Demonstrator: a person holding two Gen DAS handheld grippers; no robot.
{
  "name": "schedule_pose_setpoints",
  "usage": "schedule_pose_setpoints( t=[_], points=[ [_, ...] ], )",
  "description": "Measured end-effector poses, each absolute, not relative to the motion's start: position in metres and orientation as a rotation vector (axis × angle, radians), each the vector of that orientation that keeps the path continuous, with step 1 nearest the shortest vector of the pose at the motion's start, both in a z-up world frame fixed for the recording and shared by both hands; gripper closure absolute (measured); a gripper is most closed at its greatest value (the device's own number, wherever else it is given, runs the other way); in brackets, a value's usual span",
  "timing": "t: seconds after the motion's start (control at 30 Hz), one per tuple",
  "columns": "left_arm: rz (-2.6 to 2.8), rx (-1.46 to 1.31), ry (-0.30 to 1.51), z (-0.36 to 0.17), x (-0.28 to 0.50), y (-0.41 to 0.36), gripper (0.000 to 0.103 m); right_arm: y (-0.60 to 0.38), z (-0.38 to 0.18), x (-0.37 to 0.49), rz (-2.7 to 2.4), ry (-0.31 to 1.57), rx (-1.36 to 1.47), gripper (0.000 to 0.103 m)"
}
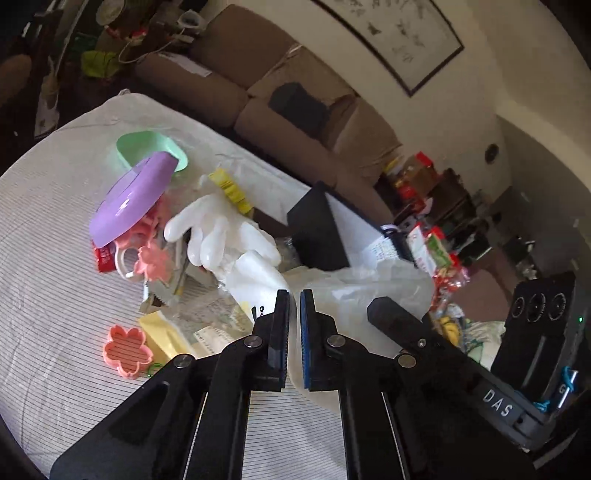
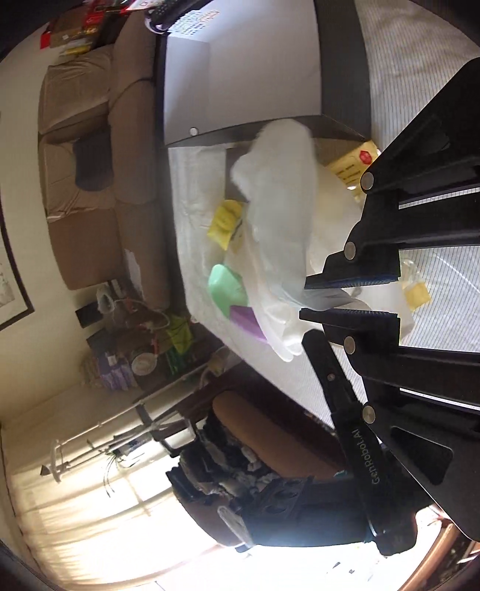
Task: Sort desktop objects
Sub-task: 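Close the right gripper on the white plastic bag and lift it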
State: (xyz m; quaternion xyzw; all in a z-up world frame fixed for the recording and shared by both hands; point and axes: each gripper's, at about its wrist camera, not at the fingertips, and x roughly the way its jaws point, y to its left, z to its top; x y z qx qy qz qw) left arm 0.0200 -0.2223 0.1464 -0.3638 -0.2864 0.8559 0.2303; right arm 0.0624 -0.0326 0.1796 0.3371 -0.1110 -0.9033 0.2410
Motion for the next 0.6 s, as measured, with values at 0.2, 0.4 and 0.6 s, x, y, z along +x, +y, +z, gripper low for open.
schedule_pose_setpoints(
  t=[0.2,0.4,0.6],
  points=[
    [2.270,-0.821,-0.775,0.183,0.045,-0.210,0.098,-0.015,0.227,0.082,-2.430,-0.365,0.819,0.094],
    [2.359,-0.820,-0.592,0.219,0.068,-0.187,0.097,0.008,0.237,0.098,-2.410,-0.439,0.810,0.094],
    [2.475,-0.954,-0.445,0.201,0.068,-0.195,0.008,0.027,0.243,0.109,-2.408,-0.459,0.800,0.095]
  ],
)
